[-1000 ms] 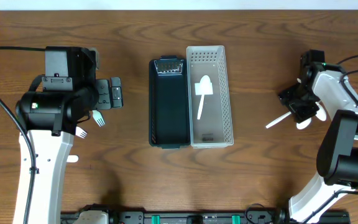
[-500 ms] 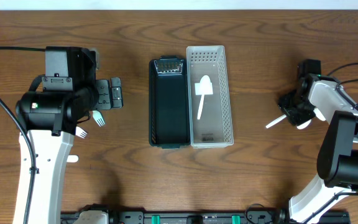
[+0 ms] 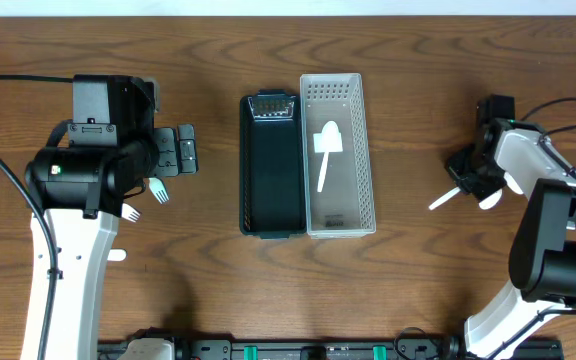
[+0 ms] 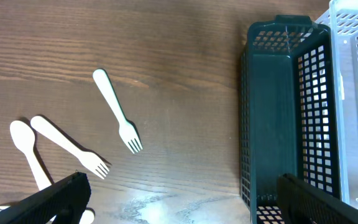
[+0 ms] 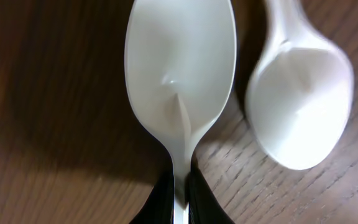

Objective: Pack container
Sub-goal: 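Grasp a second spoon from the pile with the right gripper, then drop the second spoon into the white basket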

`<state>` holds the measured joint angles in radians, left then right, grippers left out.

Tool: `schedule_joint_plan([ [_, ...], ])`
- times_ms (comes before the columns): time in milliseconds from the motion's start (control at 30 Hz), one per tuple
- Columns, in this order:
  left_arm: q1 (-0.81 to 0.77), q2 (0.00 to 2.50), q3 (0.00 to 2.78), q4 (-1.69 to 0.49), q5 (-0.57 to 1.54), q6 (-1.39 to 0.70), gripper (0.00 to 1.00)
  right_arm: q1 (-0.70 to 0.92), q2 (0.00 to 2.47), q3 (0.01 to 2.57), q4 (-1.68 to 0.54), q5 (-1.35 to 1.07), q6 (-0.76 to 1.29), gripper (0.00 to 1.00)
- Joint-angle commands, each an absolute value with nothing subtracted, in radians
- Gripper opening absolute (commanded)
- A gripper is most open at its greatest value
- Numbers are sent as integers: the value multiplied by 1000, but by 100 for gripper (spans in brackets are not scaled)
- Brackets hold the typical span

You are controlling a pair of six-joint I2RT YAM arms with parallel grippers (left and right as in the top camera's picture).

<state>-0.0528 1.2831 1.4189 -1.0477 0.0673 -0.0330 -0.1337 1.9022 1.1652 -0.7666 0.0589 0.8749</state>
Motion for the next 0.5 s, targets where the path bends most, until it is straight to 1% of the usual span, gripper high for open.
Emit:
schedule_joint_plan([
  [0,-49,1287,1422,-1052,56,-38,98,-83,1842,1248,-786,52,783,1],
  [133,-49,1287,1422,-1051,56,-38,98,-2,1767,1390,-846,52,699,1],
  [300,-49,1287,1422,-1051,55,-38,98,157,1704,1562,-898,53,630,1],
  [467,-49,1287,1422,-1059,55,-38,98,318,1714,1590,-890,57,619,1],
])
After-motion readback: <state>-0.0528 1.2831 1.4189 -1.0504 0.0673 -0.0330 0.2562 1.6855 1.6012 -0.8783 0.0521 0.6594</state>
